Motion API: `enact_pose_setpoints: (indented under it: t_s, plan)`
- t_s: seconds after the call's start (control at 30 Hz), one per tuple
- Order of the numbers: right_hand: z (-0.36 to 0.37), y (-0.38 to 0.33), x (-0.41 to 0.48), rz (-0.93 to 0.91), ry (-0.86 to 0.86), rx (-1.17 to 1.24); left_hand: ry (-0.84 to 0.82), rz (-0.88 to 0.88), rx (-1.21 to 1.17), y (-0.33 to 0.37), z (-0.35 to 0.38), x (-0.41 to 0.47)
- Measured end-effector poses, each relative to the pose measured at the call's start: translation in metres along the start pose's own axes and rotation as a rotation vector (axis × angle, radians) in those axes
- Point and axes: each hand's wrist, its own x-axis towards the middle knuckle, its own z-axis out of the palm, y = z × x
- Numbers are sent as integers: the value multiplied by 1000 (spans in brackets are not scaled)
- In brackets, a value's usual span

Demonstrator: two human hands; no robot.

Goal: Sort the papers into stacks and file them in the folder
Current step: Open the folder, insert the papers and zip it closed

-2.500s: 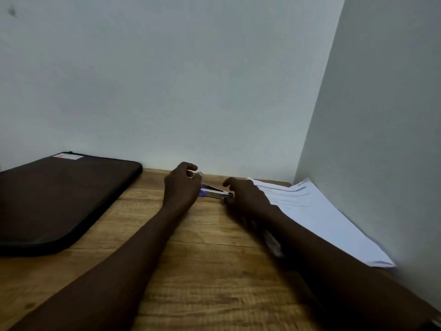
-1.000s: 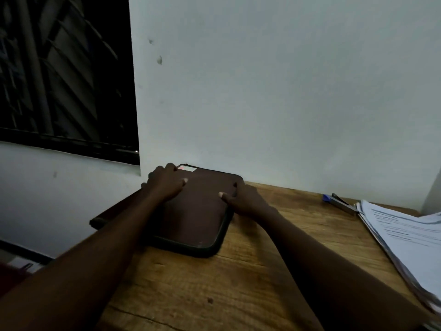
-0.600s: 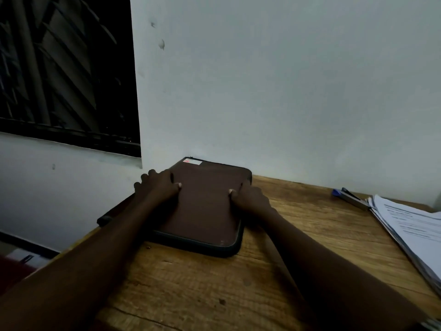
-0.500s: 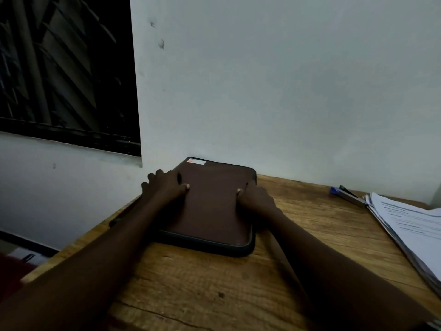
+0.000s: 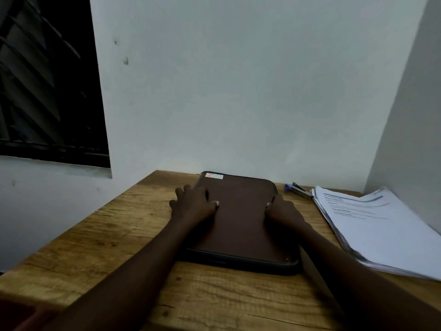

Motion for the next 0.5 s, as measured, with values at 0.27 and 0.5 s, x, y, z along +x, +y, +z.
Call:
enact_pose_setpoints:
  t_s: [0.27, 0.5]
  plan:
    - [-11, 28, 11, 32, 82, 45, -49, -169, -306, 22, 3, 18]
    - [-10, 21, 37, 219, 107, 228, -146, -350, -643, 19, -6, 50]
